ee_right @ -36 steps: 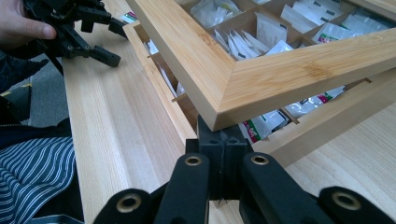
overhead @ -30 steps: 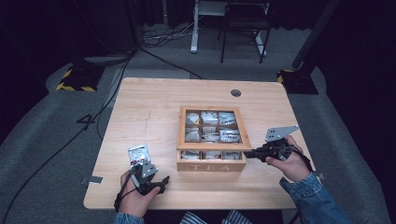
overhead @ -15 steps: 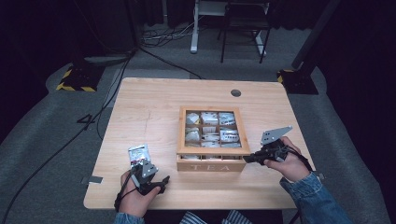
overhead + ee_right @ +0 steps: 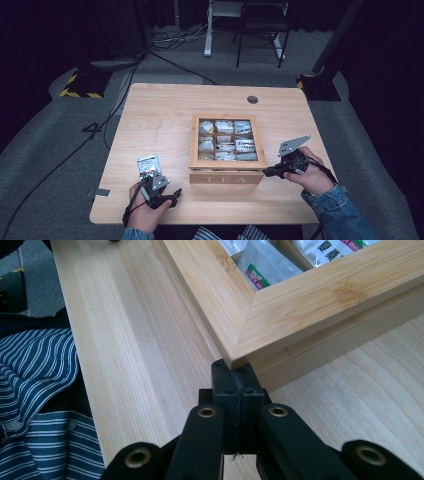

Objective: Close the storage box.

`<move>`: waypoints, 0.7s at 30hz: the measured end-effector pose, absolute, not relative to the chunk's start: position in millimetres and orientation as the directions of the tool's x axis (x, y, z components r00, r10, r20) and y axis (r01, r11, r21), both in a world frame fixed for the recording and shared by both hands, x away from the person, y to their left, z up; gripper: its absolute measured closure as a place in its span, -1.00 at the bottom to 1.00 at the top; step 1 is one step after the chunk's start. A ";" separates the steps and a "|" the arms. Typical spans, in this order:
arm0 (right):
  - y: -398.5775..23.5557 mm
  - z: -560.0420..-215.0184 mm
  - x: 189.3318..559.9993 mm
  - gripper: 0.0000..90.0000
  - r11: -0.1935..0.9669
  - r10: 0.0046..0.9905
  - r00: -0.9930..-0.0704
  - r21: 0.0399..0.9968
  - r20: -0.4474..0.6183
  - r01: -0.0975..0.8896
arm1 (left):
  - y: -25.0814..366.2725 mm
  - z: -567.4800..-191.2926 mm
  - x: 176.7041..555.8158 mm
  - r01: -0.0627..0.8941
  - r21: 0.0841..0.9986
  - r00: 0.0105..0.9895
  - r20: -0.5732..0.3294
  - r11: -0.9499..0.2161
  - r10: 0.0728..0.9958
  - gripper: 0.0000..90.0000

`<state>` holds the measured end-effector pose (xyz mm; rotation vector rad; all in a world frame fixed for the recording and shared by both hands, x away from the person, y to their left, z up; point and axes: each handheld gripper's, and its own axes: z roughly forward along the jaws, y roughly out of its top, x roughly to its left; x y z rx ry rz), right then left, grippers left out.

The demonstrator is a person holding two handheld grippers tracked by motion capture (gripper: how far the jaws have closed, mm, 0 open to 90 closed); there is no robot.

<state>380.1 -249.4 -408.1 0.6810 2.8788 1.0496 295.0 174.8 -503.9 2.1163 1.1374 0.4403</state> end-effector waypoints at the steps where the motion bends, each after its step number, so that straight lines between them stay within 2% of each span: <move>1: -249.6 -408.1 380.1 1.00 0.684 0.399 -0.906 0.611 0.143 0.398 | 174.8 -503.9 295.0 0.596 0.706 0.560 -0.024 -0.382 0.828 -0.42; 18: -252.1 -410.2 380.5 1.00 0.728 0.399 -0.904 0.547 0.151 0.413 | 174.8 -503.9 294.9 0.597 0.705 0.559 -0.024 -0.383 0.829 -0.42; 21: -256.4 -405.5 380.1 1.00 0.712 0.393 -0.904 0.568 0.167 0.414 | 174.8 -503.9 295.1 0.596 0.706 0.560 -0.023 -0.383 0.828 -0.42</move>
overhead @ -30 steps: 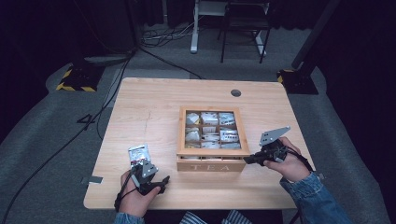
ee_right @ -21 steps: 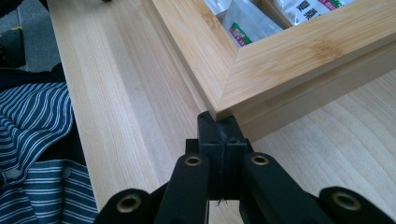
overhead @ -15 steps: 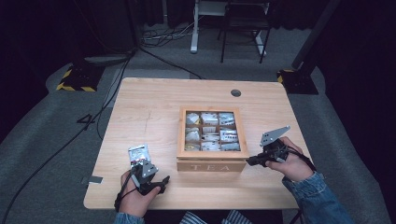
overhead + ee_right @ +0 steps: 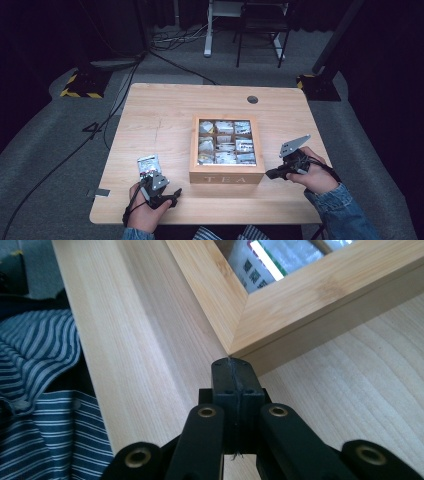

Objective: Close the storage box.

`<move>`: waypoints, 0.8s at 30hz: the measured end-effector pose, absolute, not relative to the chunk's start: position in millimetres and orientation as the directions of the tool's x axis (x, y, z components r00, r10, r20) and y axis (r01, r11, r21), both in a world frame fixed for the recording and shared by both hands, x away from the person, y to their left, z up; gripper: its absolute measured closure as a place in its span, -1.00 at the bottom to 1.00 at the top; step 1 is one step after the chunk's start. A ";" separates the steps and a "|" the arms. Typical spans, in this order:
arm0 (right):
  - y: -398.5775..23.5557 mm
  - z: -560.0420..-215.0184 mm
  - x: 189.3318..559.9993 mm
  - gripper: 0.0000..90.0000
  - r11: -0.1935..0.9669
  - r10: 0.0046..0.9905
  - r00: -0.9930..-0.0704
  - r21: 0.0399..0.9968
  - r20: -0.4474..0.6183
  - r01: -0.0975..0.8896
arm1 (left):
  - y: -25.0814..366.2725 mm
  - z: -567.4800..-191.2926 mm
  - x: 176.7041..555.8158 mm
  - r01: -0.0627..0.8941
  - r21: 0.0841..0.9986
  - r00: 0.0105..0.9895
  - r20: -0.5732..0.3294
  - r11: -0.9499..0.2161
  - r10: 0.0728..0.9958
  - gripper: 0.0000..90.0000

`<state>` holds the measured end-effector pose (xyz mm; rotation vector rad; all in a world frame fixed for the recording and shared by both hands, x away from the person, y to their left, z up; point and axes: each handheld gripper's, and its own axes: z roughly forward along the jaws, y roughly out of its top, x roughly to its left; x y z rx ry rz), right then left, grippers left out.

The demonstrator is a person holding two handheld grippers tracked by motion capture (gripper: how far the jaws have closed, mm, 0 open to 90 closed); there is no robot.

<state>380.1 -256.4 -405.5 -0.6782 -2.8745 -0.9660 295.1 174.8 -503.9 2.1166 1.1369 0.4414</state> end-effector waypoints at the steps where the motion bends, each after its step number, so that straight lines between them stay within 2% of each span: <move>1: -256.4 -405.5 380.1 1.00 0.712 0.393 -0.904 0.568 0.167 0.414 | 174.7 -503.9 295.2 0.596 0.706 0.560 -0.024 -0.382 0.828 -0.42; 6: -262.0 -398.7 379.6 1.00 0.678 0.413 -0.899 0.611 0.144 0.409 | 174.7 -503.9 295.2 0.597 0.705 0.560 -0.025 -0.382 0.828 -0.42; 13: -280.9 -389.7 380.2 1.00 0.572 0.468 -0.878 0.722 0.102 0.389 | 177.8 -503.8 292.3 0.596 0.705 0.560 -0.022 -0.384 0.828 -0.41; 24: -322.8 -402.2 386.4 1.00 0.438 0.574 -0.816 0.817 0.067 0.376 | 181.1 -503.9 290.6 0.594 0.706 0.563 -0.024 -0.385 0.826 -0.40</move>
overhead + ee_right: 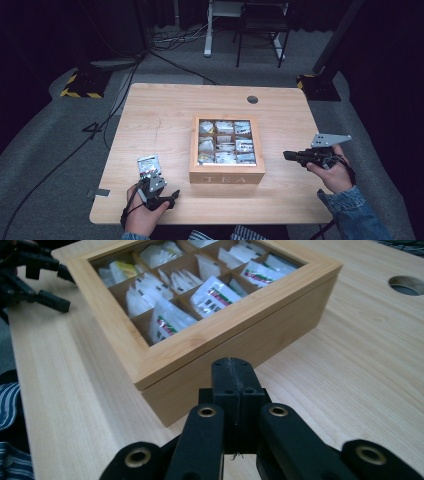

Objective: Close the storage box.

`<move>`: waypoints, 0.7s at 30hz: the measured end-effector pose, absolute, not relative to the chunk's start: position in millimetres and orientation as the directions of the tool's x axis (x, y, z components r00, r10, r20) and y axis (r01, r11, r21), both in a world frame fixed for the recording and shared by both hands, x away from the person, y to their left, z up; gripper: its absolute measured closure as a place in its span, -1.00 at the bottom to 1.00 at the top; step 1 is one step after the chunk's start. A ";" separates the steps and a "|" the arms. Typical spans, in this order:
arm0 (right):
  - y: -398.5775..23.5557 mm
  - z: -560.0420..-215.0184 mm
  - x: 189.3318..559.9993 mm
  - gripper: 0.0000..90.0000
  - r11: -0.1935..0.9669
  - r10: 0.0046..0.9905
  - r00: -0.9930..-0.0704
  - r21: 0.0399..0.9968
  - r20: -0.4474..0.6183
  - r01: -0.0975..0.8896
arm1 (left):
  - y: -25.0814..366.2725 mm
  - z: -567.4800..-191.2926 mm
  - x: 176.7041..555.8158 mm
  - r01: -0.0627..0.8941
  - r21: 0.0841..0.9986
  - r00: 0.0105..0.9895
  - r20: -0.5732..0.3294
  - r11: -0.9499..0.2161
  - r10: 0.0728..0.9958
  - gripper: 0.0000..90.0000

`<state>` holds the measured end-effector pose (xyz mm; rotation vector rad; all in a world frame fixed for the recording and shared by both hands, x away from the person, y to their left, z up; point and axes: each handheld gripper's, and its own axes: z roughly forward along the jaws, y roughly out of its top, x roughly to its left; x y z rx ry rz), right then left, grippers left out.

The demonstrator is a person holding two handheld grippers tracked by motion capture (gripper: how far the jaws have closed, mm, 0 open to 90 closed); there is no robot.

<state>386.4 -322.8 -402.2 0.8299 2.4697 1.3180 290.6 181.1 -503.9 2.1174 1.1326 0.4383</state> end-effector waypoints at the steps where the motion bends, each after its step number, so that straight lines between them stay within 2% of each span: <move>1: -322.8 -402.2 386.4 1.00 0.438 0.574 -0.816 0.817 0.067 0.376 | 181.2 -503.9 290.6 0.593 0.707 0.563 -0.022 -0.385 0.826 -0.40; 4: -331.6 -411.6 390.9 1.00 0.443 0.619 -0.784 0.809 0.036 0.387 | 181.9 -503.7 290.5 0.593 0.705 0.566 -0.022 -0.388 0.824 -0.39; 10: -351.1 -433.3 404.2 1.00 0.422 0.695 -0.718 0.781 0.049 0.461 | 194.1 -503.6 290.6 0.596 0.704 0.563 -0.025 -0.385 0.826 -0.38; 21: -362.9 -466.7 413.3 1.00 0.402 0.760 -0.649 0.761 0.033 0.510 | 197.8 -503.8 289.7 0.594 0.705 0.566 -0.025 -0.387 0.824 -0.38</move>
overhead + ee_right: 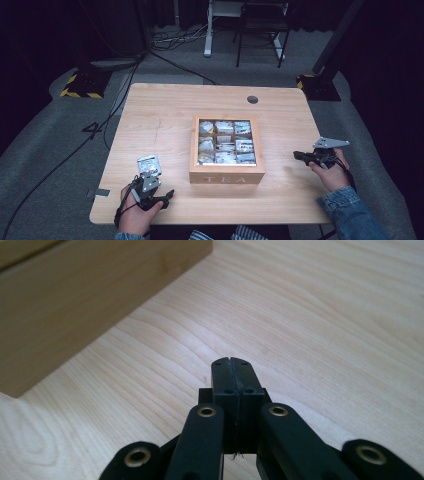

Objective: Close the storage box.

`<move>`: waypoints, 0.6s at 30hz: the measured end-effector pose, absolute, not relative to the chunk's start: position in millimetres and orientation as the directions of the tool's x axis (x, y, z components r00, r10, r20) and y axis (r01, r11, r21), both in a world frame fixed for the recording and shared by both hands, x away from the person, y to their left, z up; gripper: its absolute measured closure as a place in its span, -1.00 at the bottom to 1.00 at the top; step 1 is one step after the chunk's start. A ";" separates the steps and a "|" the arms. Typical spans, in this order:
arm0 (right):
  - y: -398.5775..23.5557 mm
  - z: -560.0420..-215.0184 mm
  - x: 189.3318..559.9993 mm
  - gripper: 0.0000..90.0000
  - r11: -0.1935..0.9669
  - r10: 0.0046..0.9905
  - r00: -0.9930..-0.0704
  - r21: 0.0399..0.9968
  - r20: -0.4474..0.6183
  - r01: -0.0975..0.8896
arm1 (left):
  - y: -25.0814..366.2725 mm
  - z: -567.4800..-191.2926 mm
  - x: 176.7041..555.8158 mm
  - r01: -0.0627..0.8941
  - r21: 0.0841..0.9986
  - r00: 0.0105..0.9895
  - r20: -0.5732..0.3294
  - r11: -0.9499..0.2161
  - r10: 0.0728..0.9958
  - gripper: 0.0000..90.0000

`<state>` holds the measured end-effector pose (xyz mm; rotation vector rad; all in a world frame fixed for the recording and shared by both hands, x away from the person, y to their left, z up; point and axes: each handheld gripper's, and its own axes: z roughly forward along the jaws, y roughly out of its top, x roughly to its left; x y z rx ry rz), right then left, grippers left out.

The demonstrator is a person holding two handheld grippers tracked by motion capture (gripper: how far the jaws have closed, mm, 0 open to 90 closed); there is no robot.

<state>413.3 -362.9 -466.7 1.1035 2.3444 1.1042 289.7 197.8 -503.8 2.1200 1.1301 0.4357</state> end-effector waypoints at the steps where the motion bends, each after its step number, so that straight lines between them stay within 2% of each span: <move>1: -363.0 -469.9 413.9 1.00 0.402 0.762 -0.647 0.761 0.030 0.509 | 197.8 -503.8 289.7 0.594 0.705 0.566 -0.025 -0.387 0.824 -0.38; 11: -361.9 -496.0 418.3 0.98 0.414 0.779 -0.626 0.739 0.013 0.531 | 197.1 -504.0 289.5 0.594 0.707 0.561 -0.023 -0.384 0.827 -0.38; 12: -362.8 -499.7 418.6 0.91 0.398 0.784 -0.621 0.752 0.019 0.525 | 197.2 -504.0 289.5 0.595 0.706 0.562 -0.022 -0.385 0.827 -0.38; 15: -364.5 -501.3 418.8 0.87 0.378 0.787 -0.616 0.763 0.033 0.524 | 197.0 -504.0 289.5 0.595 0.707 0.561 -0.023 -0.384 0.828 -0.38; 16: -365.0 -501.8 418.5 0.83 0.373 0.789 -0.614 0.766 0.036 0.524 | 196.9 -504.0 289.4 0.596 0.706 0.560 -0.023 -0.383 0.828 -0.38; 17: -364.4 -502.1 417.9 0.69 0.377 0.787 -0.616 0.769 0.028 0.516 | 196.8 -504.0 289.4 0.596 0.706 0.559 -0.023 -0.382 0.829 -0.38; 18: -364.4 -502.1 417.9 0.69 0.377 0.787 -0.616 0.769 0.028 0.516 | 196.6 -504.0 289.3 0.597 0.706 0.558 -0.024 -0.381 0.829 -0.38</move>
